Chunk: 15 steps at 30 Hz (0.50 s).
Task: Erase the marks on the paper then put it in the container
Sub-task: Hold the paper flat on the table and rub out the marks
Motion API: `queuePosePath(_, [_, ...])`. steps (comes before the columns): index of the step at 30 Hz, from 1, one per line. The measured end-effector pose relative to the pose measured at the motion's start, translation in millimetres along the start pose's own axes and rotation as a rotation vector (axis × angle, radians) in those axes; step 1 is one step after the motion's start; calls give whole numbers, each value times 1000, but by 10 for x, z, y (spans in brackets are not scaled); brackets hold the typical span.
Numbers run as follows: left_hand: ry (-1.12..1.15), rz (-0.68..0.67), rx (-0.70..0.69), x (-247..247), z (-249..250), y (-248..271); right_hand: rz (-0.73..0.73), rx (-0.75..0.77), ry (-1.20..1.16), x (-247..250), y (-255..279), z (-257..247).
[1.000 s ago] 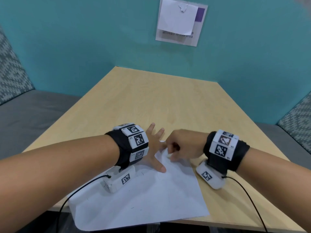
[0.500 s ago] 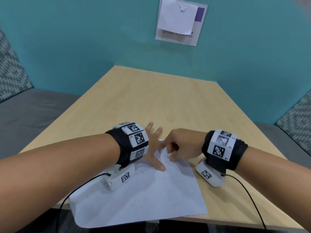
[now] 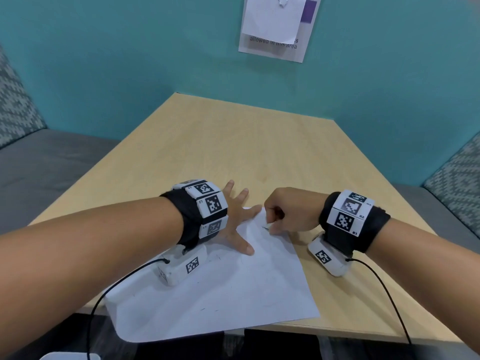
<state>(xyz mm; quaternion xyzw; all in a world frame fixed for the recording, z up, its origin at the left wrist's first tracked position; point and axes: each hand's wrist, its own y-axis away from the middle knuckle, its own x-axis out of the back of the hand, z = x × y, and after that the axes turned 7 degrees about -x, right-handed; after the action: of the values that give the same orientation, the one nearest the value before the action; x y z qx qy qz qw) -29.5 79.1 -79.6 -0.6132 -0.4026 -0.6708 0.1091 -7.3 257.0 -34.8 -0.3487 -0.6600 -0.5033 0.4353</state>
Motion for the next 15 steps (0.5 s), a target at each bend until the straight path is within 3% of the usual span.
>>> queuePosePath(4, [-2, -19, -8, 26, -5, 16, -62, 93, 3, -112, 83, -133])
queuePosePath(8, [6, -18, 0, 32, 1, -2, 5, 27, -4, -26, 56, -49])
queuePosePath(15, [-18, -3, -2, 95, 52, 66, -2, 89, -42, -115, 106, -151])
